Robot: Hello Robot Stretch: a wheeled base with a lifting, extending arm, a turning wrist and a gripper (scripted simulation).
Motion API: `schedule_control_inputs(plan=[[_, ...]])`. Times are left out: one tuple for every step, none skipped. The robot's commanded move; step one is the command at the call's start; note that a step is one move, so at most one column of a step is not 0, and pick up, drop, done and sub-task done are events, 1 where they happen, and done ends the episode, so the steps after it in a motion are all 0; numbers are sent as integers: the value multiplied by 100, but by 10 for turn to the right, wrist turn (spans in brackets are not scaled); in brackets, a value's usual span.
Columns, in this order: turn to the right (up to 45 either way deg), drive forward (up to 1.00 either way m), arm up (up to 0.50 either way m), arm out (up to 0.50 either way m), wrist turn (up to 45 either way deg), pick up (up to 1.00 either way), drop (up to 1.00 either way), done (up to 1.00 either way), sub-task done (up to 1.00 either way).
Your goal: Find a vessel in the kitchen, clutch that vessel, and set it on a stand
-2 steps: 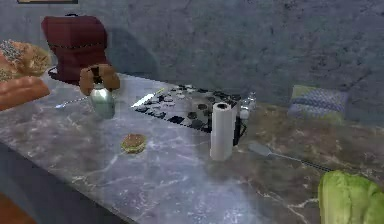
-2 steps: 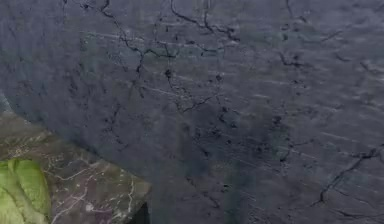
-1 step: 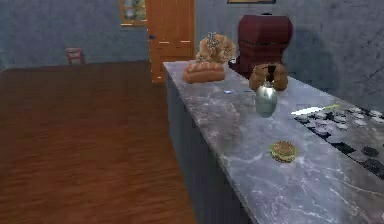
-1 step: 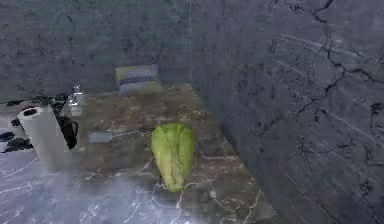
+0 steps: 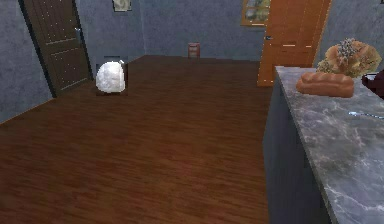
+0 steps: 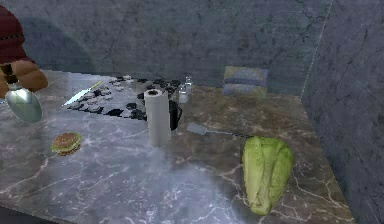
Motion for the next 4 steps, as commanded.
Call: schedule_control_inputs(plan=[[0,0,50,0,0,0,0,0,0],[0,0,38,0,0,0,0,0,0],[0,0,0,40,0,0,0,0,0],[0,0,0,0,450,0,0,0,0]])
